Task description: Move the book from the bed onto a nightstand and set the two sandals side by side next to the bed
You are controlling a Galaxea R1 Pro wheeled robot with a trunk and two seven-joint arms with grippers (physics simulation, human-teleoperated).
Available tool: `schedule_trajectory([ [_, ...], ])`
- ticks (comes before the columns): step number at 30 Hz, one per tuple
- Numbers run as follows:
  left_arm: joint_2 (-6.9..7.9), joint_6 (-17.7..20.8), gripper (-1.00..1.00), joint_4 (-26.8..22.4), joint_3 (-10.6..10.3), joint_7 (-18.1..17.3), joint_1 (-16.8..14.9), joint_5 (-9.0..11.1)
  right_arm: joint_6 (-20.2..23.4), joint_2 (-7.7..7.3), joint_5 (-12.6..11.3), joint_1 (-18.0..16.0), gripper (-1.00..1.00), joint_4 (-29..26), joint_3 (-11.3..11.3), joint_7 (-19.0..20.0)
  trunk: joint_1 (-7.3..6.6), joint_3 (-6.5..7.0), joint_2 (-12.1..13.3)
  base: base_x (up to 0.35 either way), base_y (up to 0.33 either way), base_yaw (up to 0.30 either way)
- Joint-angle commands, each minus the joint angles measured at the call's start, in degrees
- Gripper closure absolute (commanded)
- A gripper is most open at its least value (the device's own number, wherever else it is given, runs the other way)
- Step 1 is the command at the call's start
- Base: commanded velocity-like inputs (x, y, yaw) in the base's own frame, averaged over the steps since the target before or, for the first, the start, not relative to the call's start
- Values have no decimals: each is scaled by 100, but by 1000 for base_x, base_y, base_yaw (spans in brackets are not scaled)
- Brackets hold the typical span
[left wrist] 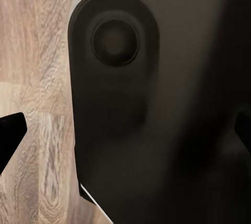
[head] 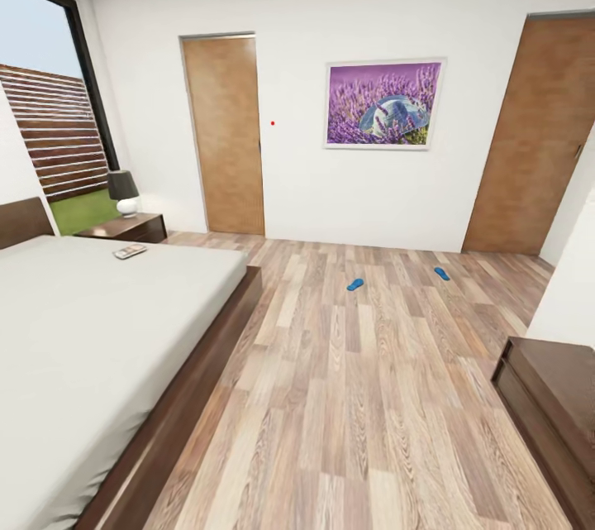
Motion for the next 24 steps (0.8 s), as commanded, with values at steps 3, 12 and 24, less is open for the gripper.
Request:
schedule_trajectory([
  [3, 3, -15, -100, -2, 1, -3, -1, 1, 4, 0, 3, -6, -100, 8, -2, -1, 1, -5, -2, 88, -13, -89],
  [12, 12, -15, -100, -11, 1, -3, -1, 1, 4, 7, 3, -6, -100, 8, -2, -6, 1, -5, -2, 88, -4, -90],
  [24, 19, -15, -100, -20, 5, 4, -1, 1, -3, 9, 3, -6, -100, 8, -2, -8, 1, -5, -2, 95, 0, -90],
])
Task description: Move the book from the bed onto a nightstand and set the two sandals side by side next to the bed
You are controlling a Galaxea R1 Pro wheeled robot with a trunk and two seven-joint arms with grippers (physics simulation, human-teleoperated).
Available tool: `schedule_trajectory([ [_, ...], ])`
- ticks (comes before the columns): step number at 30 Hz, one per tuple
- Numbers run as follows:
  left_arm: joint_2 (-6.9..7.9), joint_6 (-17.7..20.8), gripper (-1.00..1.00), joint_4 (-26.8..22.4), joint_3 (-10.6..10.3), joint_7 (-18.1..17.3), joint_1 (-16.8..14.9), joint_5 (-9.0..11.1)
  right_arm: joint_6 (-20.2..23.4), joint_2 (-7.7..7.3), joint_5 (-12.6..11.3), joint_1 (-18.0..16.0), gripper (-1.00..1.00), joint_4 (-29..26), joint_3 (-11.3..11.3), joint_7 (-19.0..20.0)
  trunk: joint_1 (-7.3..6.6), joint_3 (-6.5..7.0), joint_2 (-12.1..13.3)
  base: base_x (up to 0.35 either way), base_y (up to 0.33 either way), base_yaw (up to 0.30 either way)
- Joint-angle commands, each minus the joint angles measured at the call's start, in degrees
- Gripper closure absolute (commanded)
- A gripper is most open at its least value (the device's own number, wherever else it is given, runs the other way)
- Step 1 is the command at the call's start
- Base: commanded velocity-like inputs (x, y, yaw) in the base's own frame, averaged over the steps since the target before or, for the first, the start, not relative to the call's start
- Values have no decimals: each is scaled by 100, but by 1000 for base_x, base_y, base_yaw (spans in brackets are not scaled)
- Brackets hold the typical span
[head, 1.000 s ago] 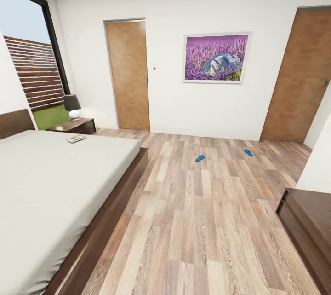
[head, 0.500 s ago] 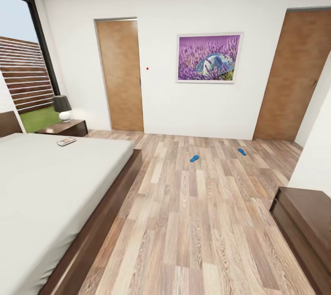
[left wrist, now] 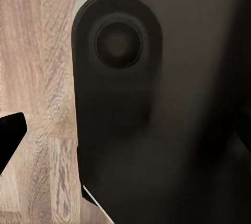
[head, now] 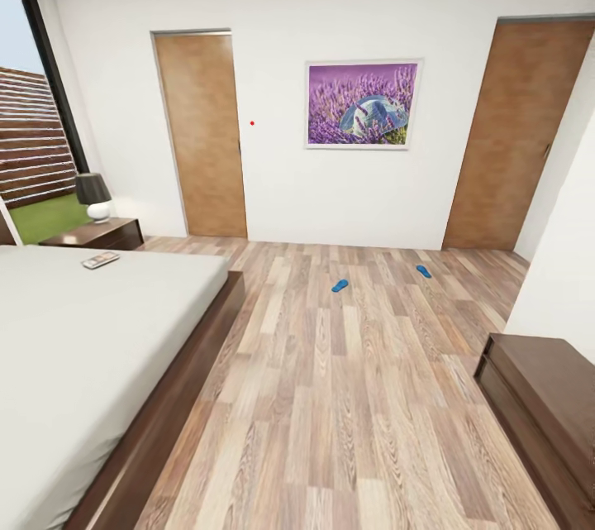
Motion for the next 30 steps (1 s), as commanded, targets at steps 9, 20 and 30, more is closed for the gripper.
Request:
schedule_trajectory([
  [9, 2, -56, -100, -1, 1, -1, -1, 1, 2, 1, 3, -6, -100, 8, -3, -2, 1, -5, -2, 112, 0, -85],
  [20, 6, -91, -100, -1, 1, -1, -1, 1, 2, 0, -3, -6, -100, 8, -10, -2, 1, -5, -2, 121, 0, -81],
  [30, 11, -112, -100, -1, 2, -1, -1, 1, 2, 1, -5, -6, -100, 8, -12, -2, 1, -5, -2, 137, 0, -83],
])
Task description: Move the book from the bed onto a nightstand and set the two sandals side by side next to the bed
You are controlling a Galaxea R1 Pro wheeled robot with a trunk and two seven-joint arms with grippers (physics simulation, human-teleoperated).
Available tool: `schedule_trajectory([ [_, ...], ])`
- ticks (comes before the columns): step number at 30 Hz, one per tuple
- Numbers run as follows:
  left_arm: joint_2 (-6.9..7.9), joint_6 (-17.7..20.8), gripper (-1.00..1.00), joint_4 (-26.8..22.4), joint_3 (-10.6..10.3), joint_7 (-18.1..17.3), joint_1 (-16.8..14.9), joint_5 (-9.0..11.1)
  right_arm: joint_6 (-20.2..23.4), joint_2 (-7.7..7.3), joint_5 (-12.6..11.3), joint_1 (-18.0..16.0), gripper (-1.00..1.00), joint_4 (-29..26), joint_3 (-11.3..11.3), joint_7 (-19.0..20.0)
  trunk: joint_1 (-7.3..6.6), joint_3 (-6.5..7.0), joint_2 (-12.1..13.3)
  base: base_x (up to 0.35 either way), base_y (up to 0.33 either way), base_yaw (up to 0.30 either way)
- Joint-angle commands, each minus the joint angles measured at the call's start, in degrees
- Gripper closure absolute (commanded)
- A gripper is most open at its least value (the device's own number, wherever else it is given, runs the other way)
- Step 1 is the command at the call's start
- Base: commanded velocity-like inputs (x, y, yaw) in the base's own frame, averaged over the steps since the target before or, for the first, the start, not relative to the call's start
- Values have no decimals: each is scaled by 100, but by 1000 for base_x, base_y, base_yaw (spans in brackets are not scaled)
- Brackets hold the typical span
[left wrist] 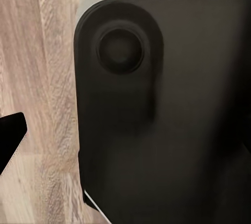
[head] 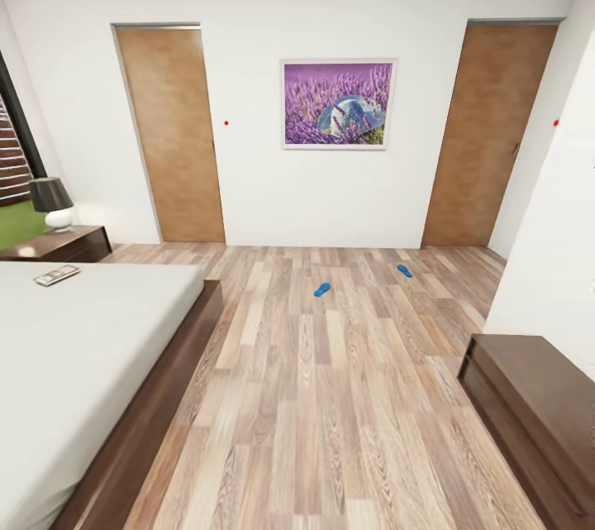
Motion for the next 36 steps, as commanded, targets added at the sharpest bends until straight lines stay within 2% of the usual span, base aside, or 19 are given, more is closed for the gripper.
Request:
schedule_trajectory([
  [1, 1, -24, -100, -1, 1, -3, -1, 1, 3, 1, 3, -6, -100, 8, -4, -2, 1, -5, -2, 149, 0, -83],
  [36, 27, -161, -100, -59, 8, -3, -1, 9, 3, -5, -6, -6, -100, 8, -4, -2, 1, -5, -2, 157, 0, -83],
])
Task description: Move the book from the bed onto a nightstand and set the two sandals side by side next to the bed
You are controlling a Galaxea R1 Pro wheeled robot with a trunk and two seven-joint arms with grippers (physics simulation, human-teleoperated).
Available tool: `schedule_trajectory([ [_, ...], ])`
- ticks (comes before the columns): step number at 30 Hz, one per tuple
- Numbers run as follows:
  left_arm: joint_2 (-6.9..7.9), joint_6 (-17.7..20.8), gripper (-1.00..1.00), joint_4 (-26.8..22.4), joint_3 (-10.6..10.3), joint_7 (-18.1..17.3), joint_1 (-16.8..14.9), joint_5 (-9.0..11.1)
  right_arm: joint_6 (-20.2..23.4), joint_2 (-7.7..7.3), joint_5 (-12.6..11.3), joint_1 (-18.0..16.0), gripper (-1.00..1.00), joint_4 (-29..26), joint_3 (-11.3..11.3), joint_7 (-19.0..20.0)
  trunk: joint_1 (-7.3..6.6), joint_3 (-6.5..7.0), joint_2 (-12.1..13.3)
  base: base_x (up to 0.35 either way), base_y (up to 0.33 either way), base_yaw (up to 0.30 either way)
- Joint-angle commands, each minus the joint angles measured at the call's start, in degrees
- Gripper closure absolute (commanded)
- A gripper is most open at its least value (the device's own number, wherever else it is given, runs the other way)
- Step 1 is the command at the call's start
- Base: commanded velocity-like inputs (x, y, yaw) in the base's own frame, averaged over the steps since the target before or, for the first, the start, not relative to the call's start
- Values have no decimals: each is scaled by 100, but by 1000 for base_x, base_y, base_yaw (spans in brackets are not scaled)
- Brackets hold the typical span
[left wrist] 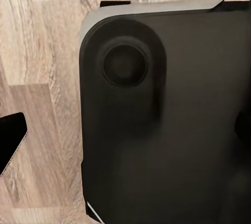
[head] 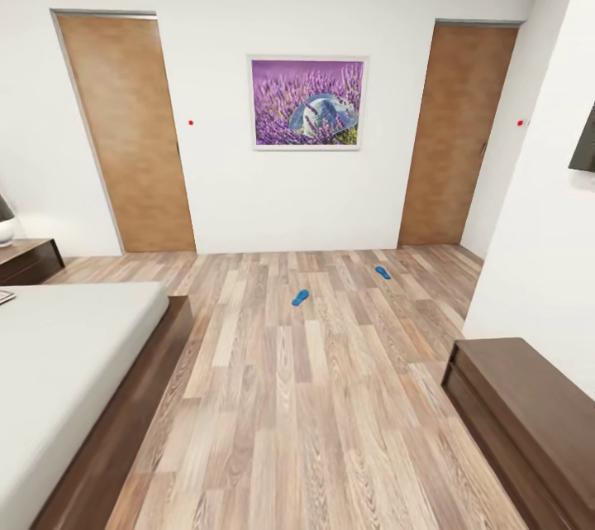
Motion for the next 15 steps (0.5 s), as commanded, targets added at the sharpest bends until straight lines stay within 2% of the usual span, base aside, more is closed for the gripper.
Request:
schedule_trajectory([
  [1, 1, -14, -100, -12, 2, -3, -1, 2, 3, 0, 2, -6, -100, 8, -4, -2, 1, -5, -2, 158, 0, -83],
  [15, -3, -15, -100, -64, 13, -3, -1, 8, 3, -2, 2, -6, -100, 8, -4, -2, 1, -5, -2, 158, 0, -83],
])
